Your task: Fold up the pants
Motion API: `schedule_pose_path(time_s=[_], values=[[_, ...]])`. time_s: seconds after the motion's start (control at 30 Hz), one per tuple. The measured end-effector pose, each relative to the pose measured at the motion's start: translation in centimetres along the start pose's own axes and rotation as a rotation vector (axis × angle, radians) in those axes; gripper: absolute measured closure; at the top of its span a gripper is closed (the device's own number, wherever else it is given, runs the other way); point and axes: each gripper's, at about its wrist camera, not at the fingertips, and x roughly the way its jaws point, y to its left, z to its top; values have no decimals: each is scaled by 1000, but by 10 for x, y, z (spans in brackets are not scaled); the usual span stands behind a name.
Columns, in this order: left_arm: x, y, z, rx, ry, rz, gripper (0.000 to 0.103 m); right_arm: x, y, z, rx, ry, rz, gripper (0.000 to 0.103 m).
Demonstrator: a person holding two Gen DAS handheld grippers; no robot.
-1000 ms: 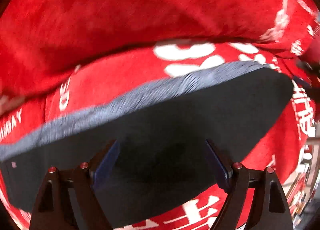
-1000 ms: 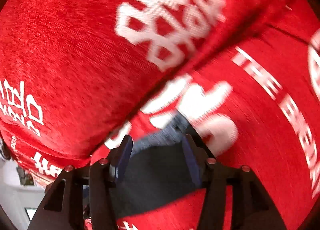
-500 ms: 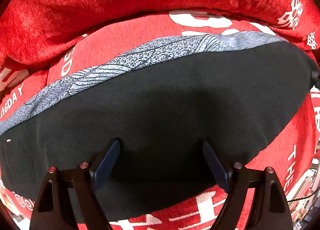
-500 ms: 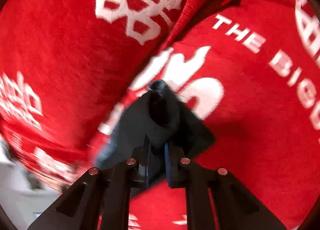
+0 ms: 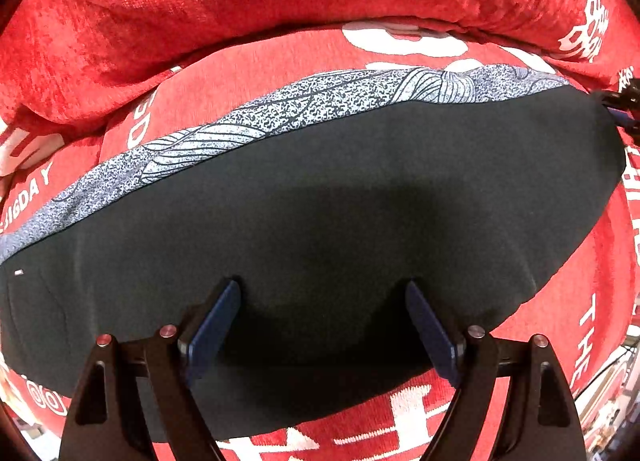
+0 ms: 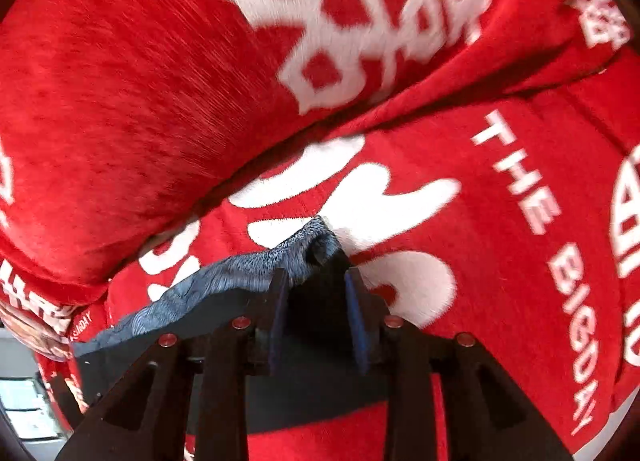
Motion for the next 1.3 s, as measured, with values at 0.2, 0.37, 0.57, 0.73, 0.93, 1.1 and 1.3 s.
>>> schedule_pose_path(time_s=[0.2, 0.37, 0.57, 0.73, 0.93, 1.1, 1.3], values=[[1, 2, 1, -7, -9, 1, 17, -24, 11, 10, -29, -93, -11, 70], [-2, 9, 4, -16, -6, -1, 17, 28, 29, 15, -120, 142, -113, 71], [-2, 12, 3, -15, -18, -8, 17, 23, 13, 37, 3, -7, -86, 97], [-12, 20, 7, -35, -19, -1, 17, -13, -6, 40, 136, -116, -124, 94], [-24, 38, 26, -93, -67, 42, 17, -23, 16, -24, 8, -44, 19, 84], [-9, 45, 18, -68, -20, 84, 14, 10, -10, -66, 99, 22, -13, 85], [-24, 85, -12, -120, 11, 106, 14, -16, -19, -90, 160, 9, 74, 70]])
